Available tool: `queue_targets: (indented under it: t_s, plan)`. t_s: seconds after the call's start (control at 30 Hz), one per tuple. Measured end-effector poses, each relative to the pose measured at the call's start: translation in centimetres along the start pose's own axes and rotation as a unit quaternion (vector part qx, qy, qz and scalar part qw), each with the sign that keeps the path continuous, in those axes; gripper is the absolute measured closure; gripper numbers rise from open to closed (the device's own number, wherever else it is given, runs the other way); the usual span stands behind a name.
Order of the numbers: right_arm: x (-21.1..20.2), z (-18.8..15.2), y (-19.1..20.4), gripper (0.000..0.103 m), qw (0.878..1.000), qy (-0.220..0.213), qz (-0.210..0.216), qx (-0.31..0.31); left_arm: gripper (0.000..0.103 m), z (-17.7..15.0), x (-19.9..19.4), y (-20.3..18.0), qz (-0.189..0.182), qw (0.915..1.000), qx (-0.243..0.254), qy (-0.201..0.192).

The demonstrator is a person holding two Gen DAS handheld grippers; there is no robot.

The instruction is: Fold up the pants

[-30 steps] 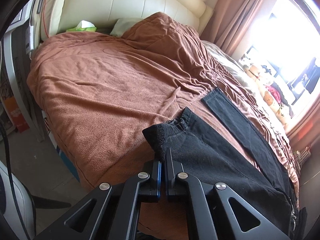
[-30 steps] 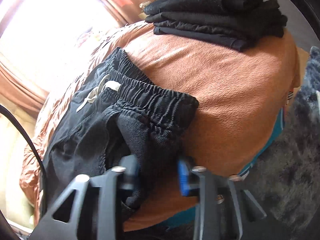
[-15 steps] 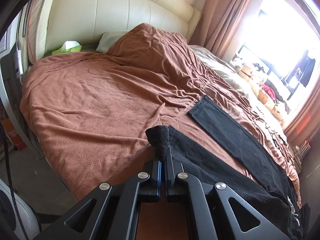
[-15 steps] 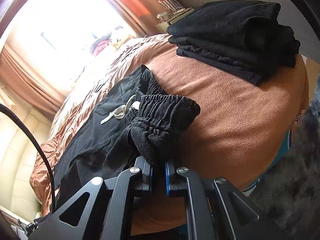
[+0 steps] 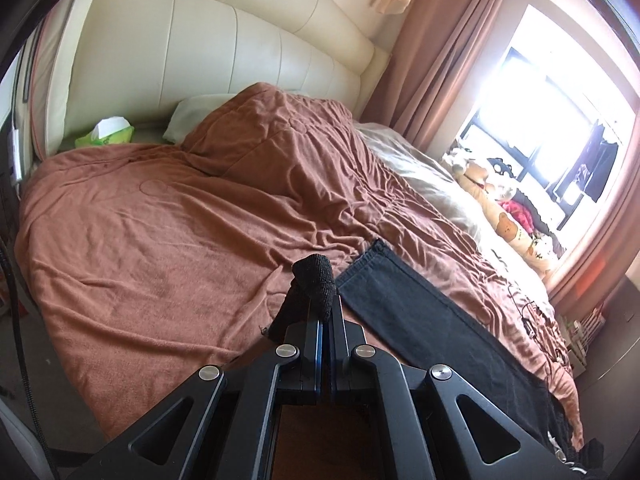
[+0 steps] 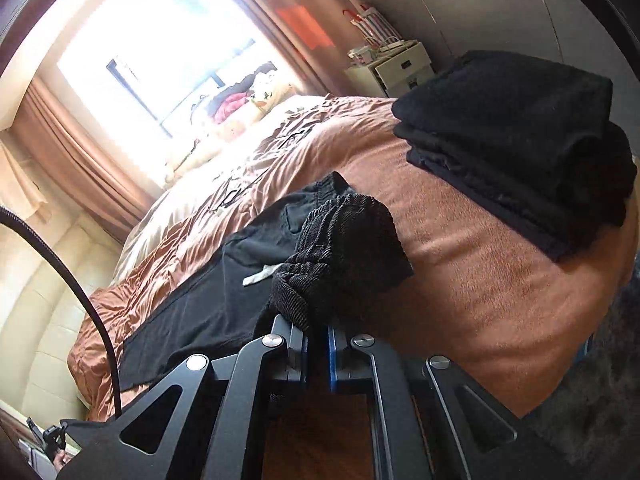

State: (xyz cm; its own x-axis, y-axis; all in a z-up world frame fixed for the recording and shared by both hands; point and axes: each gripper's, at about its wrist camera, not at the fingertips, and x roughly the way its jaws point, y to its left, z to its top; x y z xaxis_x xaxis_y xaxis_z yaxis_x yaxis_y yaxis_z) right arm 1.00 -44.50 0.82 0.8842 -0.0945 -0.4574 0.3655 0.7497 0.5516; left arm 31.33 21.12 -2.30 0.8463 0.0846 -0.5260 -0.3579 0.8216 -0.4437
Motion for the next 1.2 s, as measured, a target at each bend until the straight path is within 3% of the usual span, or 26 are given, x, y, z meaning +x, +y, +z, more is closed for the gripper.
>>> queue_targets:
  t_s: [0.53,0.93,1.2]
  plan:
    - [5.0,5.2,3.4,0.100,1.000,-0.018,-0.003,-0.022,0.101,4.7,4.8,-3.9,0.001,0.9996,0.027,0.002]
    - [11.2,8.3,4.7,0.100,0.999,0.008,-0.030,-0.018,0.101,7.5,13.4,-8.9,0.014,0.9966,0.074,0.034]
    - [17.5,9.8,7.0,0.100,0.996,0.043,-0.076,-0.019,0.101,8.3,20.4,-10.9,0.036,0.9928,0.094,0.066]
